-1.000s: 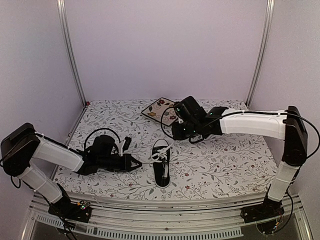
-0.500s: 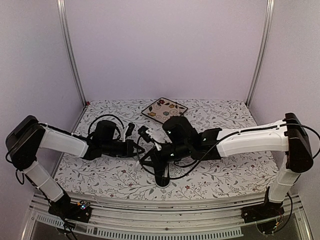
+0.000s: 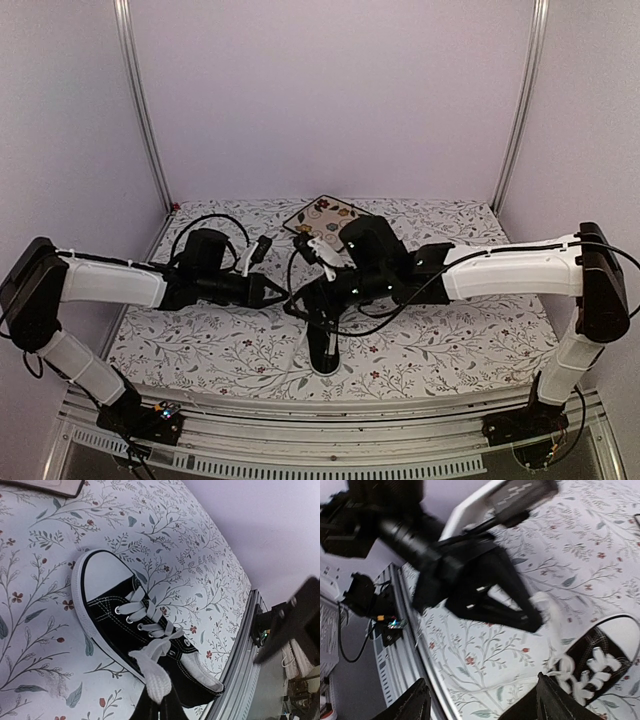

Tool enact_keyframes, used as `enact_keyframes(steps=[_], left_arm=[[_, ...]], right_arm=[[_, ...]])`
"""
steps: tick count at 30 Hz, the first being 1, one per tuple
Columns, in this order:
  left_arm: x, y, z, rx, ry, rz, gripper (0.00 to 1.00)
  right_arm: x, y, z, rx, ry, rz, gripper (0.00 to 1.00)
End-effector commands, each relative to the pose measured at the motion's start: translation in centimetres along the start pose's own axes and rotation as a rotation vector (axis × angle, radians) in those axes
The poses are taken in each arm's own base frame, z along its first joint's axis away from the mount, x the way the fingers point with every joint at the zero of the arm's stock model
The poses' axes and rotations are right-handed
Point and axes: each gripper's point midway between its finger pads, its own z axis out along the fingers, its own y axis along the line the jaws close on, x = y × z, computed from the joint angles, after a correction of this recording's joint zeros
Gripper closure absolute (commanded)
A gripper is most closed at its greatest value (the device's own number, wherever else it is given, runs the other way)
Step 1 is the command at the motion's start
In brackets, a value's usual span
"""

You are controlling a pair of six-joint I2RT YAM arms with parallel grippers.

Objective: Tie the shoes

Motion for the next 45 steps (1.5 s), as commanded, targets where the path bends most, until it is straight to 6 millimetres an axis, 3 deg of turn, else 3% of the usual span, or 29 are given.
enact_keyframes(steps=[1,5,9,25,33,39,43,45], left_arm=[[-0.8,-1.3,-1.0,0.036,0.006,0.062,1.0],[-0.6,-1.5,-1.3,0.025,0.038,0.081,1.0],[-0.6,-1.4,-1.9,-0.006,0.052,0.102,1.0],[-0.7,-1.7,-2.2,-0.016,0.059,0.112,1.0],[-0.9,-1.7,-2.1,-0.014,0.052,0.112,1.0],[-1.0,-1.9,-1.7,0.011,0.044,0.104,1.0],[-1.1,-2.2,-1.3,0.028,0.032,0.104,1.0],[-1.0,-1.9,-1.1,0.014,0.023,0.098,0.71]], right_arm=[[-0.4,-5.6,-0.7,0.123,-0.015,0.098,0.28],[-0.7,-6.8,0.6,0.128,-0.011,0.072,0.44],[-0.6,-7.1,2.1,0.123,0.005,0.023,0.51],[-0.8,-5.8,6.2,-0.029,0.042,-0.087,0.51],[-0.7,-6.3,7.3,-0.013,0.068,-0.12,0.56],[-1.8,-6.5,7.1,0.008,0.011,-0.109,0.72],[-2.5,-6.1,6.1,0.004,-0.045,-0.084,0.96],[-2.6,-6.5,5.4,0.033,-0.071,-0.061,0.97]])
